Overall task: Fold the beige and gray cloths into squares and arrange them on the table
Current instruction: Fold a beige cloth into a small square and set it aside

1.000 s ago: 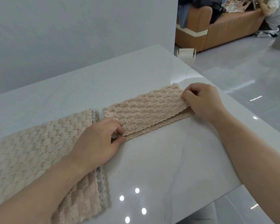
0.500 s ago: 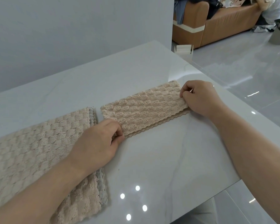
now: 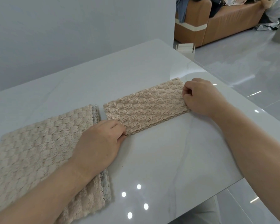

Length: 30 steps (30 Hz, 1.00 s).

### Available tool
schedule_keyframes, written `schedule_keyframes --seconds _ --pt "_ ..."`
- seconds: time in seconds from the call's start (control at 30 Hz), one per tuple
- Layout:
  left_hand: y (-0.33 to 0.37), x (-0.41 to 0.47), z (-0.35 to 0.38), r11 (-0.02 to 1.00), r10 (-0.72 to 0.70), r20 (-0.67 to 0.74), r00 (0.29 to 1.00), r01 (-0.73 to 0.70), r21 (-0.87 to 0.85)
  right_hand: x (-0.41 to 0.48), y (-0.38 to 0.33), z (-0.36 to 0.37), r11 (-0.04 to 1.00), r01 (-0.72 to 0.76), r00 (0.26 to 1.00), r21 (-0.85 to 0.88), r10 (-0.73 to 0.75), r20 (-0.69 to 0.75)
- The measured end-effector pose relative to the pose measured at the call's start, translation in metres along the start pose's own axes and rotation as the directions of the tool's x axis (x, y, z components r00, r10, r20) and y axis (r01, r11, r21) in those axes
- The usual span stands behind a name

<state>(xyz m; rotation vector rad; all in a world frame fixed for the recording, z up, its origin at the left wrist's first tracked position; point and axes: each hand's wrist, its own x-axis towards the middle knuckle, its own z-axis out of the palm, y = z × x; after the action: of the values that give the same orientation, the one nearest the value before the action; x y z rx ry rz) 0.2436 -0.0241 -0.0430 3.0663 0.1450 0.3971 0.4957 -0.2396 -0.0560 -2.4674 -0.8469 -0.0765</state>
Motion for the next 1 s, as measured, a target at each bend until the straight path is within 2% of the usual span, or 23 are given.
schedule_keyframes --seconds 0.2,0.37,0.47,0.57,0.63,0.73,0.87,1.0 --pt "0.000 -0.002 -0.001 1.000 -0.015 0.010 1.000 0.015 -0.012 -0.004 -0.004 -0.004 0.998 -0.039 0.998 -0.045 0.042 0.047" --pt "0.001 0.008 -0.012 0.994 -0.095 0.135 0.986 0.102 -0.046 -0.005 -0.007 -0.004 0.987 -0.056 0.994 -0.148 0.069 0.085" --pt "0.007 0.021 -0.020 0.981 -0.158 0.089 0.983 0.167 -0.103 -0.004 -0.010 -0.005 0.986 -0.049 0.999 -0.157 0.047 -0.016" --pt "0.016 0.045 -0.018 0.987 -0.099 -0.053 0.994 0.092 -0.129 0.002 -0.029 -0.004 0.983 0.045 0.983 -0.177 -0.075 -0.165" --pt "0.019 0.068 -0.008 0.990 -0.086 -0.077 0.993 0.076 -0.119 0.007 -0.049 0.002 0.962 0.181 0.972 -0.206 -0.207 -0.111" --pt "0.021 0.098 0.016 0.986 -0.134 -0.002 0.991 0.133 -0.100 0.012 -0.071 0.025 0.921 0.342 0.940 -0.188 -0.331 0.086" --pt "0.024 0.106 0.048 0.973 -0.213 0.161 0.964 0.224 -0.057 0.011 -0.068 0.054 0.931 0.313 0.927 -0.188 -0.256 0.275" --pt "0.018 0.099 0.055 0.971 -0.224 0.257 0.940 0.237 -0.023 0.010 -0.062 0.059 0.943 0.259 0.938 -0.208 -0.194 0.288"
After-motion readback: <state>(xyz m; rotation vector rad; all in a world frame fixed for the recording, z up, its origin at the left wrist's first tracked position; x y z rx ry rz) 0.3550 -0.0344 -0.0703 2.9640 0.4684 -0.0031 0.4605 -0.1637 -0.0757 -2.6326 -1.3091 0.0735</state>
